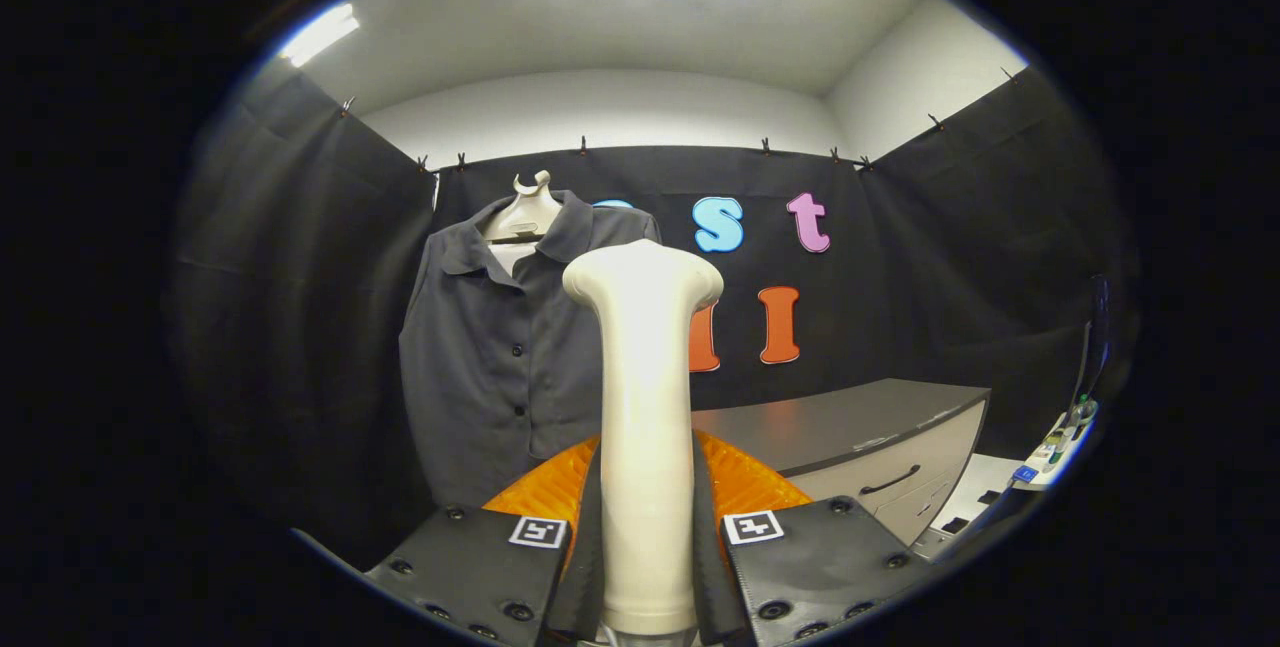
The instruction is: Iron the clothes twice with a garment steamer, once on the left side and once on the right side.
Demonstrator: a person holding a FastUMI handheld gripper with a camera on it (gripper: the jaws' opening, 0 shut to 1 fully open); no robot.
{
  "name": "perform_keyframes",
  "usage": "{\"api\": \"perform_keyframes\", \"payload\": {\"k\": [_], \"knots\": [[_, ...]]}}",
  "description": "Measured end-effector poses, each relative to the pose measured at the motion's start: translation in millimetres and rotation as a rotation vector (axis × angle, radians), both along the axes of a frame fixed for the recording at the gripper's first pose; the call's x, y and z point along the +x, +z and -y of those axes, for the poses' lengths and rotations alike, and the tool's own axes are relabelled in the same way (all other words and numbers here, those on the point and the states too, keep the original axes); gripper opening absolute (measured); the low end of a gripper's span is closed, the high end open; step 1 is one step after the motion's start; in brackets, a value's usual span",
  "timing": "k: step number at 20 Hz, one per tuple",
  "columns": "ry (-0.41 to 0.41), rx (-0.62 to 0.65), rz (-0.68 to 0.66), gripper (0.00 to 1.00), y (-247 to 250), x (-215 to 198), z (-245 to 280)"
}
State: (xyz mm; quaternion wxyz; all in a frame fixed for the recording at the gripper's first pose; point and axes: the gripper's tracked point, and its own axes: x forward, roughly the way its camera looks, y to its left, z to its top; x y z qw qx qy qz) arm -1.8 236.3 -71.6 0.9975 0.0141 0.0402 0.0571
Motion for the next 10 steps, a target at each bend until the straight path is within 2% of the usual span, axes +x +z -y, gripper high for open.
{"api": "perform_keyframes", "payload": {"k": [10], "knots": [[0.007, 0.003, -0.002, 0.43, -1.1, 0.3, -4.0]]}}
